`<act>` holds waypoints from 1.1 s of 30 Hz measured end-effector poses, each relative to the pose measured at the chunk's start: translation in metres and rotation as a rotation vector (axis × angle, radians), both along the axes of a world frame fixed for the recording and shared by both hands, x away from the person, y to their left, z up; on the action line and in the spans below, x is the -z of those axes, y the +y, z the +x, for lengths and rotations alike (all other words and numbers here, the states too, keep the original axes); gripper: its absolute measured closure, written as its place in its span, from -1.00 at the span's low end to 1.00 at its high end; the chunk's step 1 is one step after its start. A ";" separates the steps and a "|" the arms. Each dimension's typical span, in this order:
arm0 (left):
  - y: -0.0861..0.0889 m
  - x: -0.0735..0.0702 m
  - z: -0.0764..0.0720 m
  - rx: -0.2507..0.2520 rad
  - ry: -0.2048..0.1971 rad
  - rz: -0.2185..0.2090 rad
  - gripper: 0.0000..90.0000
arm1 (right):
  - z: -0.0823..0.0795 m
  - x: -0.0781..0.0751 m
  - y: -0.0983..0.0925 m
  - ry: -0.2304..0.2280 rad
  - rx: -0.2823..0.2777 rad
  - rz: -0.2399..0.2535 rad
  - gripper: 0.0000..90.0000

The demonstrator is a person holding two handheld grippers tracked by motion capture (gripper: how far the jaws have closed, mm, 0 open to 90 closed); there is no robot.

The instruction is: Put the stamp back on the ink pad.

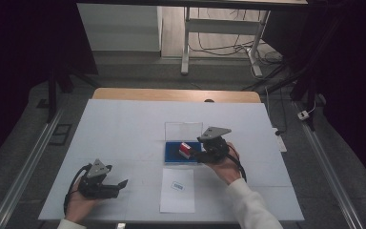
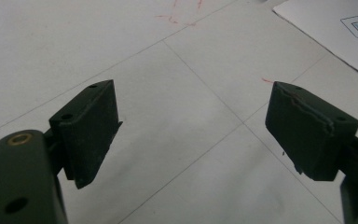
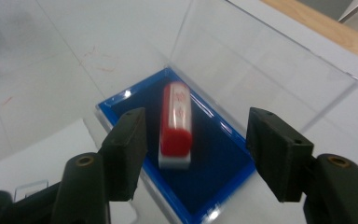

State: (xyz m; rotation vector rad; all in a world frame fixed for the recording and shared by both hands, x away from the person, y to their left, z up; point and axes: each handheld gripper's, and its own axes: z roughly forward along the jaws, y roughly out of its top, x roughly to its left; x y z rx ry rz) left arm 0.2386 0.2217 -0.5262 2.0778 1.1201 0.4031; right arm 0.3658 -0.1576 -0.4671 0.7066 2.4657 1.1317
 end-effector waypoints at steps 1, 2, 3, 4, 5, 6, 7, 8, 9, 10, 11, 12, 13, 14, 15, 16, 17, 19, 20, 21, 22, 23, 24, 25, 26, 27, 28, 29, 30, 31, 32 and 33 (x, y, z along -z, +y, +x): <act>0.000 0.000 0.000 0.000 0.000 -0.002 -0.61 | -0.003 0.000 -0.004 -0.005 0.002 0.002 -0.19; 0.000 -0.001 0.000 -0.003 0.001 -0.003 -0.61 | -0.006 0.000 -0.008 -0.006 0.000 0.008 -0.19; 0.000 -0.001 0.000 -0.004 0.001 -0.005 -0.61 | -0.010 0.000 -0.012 -0.009 -0.002 0.008 -0.19; 0.000 -0.001 0.000 -0.004 0.002 -0.008 -0.61 | -0.013 0.000 -0.016 -0.012 -0.004 0.015 -0.19; 0.000 -0.001 0.000 -0.005 0.002 -0.011 -0.61 | -0.017 0.000 -0.021 -0.018 -0.004 0.019 -0.19; 0.000 -0.002 -0.001 -0.004 0.000 -0.014 -0.61 | -0.020 0.001 -0.025 -0.016 -0.004 0.032 -0.20; 0.000 -0.002 -0.001 -0.004 -0.003 -0.014 -0.61 | -0.023 0.001 -0.029 -0.017 -0.003 0.032 -0.20; -0.001 -0.002 -0.002 -0.001 -0.005 -0.012 -0.61 | -0.027 0.001 -0.033 -0.021 0.004 0.028 -0.20; -0.001 -0.003 -0.002 0.003 -0.007 -0.012 -0.61 | -0.030 0.001 -0.038 -0.025 0.009 0.022 -0.20; -0.002 -0.003 -0.003 0.006 -0.007 -0.009 -0.61 | -0.034 0.002 -0.042 -0.028 0.013 0.024 -0.20; -0.002 -0.003 -0.003 0.008 -0.009 -0.009 -0.61 | -0.037 0.003 -0.047 -0.029 0.019 0.023 -0.20; -0.002 -0.004 -0.004 0.008 -0.010 -0.012 -0.61 | -0.040 0.003 -0.051 -0.031 0.025 0.020 -0.20; -0.001 -0.004 -0.004 0.007 -0.011 -0.016 -0.61 | -0.043 0.004 -0.056 -0.032 0.033 0.019 -0.20; -0.001 -0.005 -0.004 0.006 -0.014 -0.018 -0.61 | -0.046 0.005 -0.061 -0.027 0.045 0.025 -0.20; -0.001 -0.005 -0.005 0.005 -0.018 -0.022 -0.61 | -0.049 0.007 -0.068 -0.021 0.048 0.037 -0.20; -0.001 -0.006 -0.005 0.005 -0.019 -0.025 -0.61 | -0.052 0.007 -0.074 -0.020 0.052 0.035 -0.20; 0.000 -0.006 -0.006 0.006 -0.019 -0.026 -0.61 | -0.056 0.009 -0.081 -0.022 0.061 0.034 -0.20; 0.000 -0.006 -0.006 0.005 -0.018 -0.021 -0.61 | -0.062 0.012 -0.094 -0.017 0.079 0.034 -0.20; 0.000 -0.005 -0.007 0.006 -0.018 -0.022 -0.61 | -0.064 0.013 -0.101 -0.012 0.086 0.041 -0.20; 0.000 -0.005 -0.007 0.005 -0.019 -0.022 -0.61 | -0.065 0.015 -0.108 -0.007 0.091 0.054 -0.20; 0.001 -0.006 -0.007 0.003 -0.019 -0.022 -0.61 | -0.067 0.016 -0.114 -0.003 0.093 0.068 -0.20; 0.001 -0.006 -0.007 0.000 -0.019 -0.025 -0.62 | -0.069 0.018 -0.120 0.005 0.092 0.087 -0.20; 0.001 -0.006 -0.007 -0.003 -0.019 -0.030 -0.62 | -0.070 0.020 -0.125 0.005 0.091 0.096 -0.20; 0.001 -0.006 -0.007 -0.005 -0.019 -0.034 -0.62 | -0.070 0.022 -0.129 0.006 0.089 0.097 -0.20; 0.001 -0.007 -0.007 -0.005 -0.020 -0.037 -0.62 | -0.070 0.024 -0.132 0.006 0.090 0.094 -0.20; 0.001 -0.007 -0.006 -0.004 -0.022 -0.037 -0.62 | -0.071 0.025 -0.134 0.006 0.091 0.093 -0.20; 0.001 -0.007 -0.006 -0.004 -0.023 -0.038 -0.62 | -0.071 0.026 -0.136 0.002 0.094 0.085 -0.20; 0.001 -0.007 -0.006 -0.004 -0.023 -0.040 -0.62 | -0.072 0.027 -0.138 0.001 0.098 0.078 -0.20; 0.001 -0.007 -0.006 -0.003 -0.024 -0.042 -0.62 | -0.072 0.028 -0.139 -0.003 0.106 0.084 -0.20; 0.001 -0.007 -0.006 -0.002 -0.023 -0.044 -0.62 | -0.073 0.027 -0.141 -0.006 0.115 0.071 -0.20; 0.000 -0.007 -0.006 -0.001 -0.022 -0.044 -0.62 | -0.073 0.027 -0.143 -0.008 0.122 0.079 -0.20; 0.000 -0.007 -0.006 0.001 -0.022 -0.042 -0.62 | -0.072 0.027 -0.144 -0.005 0.124 0.093 -0.20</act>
